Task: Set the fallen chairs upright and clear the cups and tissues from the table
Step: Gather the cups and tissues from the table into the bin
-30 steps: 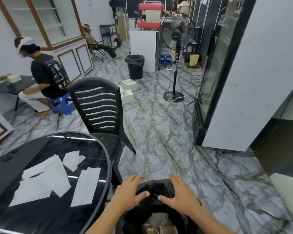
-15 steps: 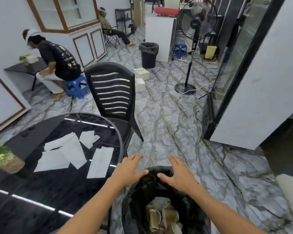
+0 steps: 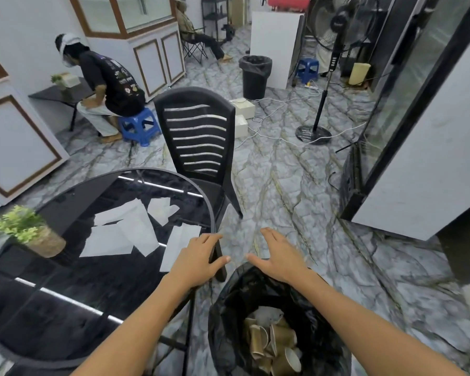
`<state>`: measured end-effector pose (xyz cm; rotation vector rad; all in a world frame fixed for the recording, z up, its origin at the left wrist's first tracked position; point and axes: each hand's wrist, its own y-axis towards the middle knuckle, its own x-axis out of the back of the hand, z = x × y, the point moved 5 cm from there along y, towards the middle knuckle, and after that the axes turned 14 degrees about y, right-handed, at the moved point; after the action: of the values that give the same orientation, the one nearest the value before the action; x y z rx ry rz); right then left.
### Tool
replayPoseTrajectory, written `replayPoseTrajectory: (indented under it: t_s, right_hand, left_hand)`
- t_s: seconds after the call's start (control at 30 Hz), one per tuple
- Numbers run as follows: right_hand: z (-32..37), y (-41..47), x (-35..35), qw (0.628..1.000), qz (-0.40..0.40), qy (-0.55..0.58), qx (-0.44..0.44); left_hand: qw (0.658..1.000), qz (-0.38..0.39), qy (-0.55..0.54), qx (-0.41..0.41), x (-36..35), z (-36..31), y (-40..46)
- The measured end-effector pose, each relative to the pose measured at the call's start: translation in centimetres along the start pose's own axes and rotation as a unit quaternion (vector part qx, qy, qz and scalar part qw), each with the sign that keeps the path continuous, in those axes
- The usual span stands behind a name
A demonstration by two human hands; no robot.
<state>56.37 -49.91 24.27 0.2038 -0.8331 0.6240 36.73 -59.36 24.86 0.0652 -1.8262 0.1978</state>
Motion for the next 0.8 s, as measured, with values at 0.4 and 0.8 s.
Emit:
replayPoseTrajectory:
  t_s: [0.4,0.8]
  right_hand:
    - [7.5,4.9,-5.7,0.997,0.022,0.018,0.066]
    - [12.3,7.8,-14.1,0.991,0.042,-0.026,0.124]
  left_hand:
    - [0.997,-0.013,0.026,0.069,1.2,8.3,-3.1]
    - [0.987,-0.085,0.027,0.133,1.5,17.9,-4.6]
